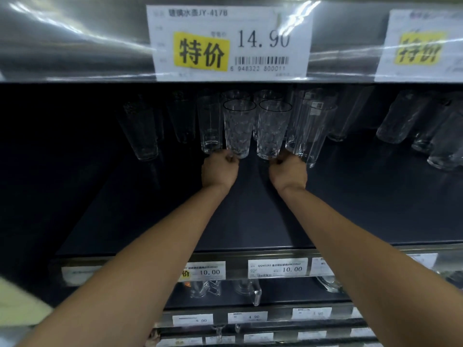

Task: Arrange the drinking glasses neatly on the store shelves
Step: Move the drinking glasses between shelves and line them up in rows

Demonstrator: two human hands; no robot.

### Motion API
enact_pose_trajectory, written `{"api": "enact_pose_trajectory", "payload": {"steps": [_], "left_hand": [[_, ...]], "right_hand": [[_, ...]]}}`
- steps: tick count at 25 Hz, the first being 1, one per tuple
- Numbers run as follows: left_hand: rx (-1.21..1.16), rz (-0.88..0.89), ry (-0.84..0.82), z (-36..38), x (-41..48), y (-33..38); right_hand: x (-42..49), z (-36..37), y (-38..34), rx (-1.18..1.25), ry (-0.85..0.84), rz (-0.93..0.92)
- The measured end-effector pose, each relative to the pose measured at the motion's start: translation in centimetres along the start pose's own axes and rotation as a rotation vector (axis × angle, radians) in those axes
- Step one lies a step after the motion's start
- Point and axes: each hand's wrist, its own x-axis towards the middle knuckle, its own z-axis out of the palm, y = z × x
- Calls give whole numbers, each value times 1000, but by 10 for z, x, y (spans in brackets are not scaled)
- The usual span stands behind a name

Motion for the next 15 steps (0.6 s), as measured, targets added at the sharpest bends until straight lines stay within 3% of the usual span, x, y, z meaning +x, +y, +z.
{"api": "enact_pose_trajectory", "payload": {"steps": [6, 8, 12, 15], "left_hand": [[-275, -90, -343, -44, -53, 7], [-284, -60, -458, -56, -78, 11], [-333, 14, -460, -56, -118, 26], [-372, 122, -529, -34, -147, 58]], "right_hand": [[-30, -55, 18, 340, -258, 77], [-48, -86, 30, 376, -241, 42], [-101, -145, 56, 391, -139, -78], [-150, -192, 86, 407, -43, -66]]}}
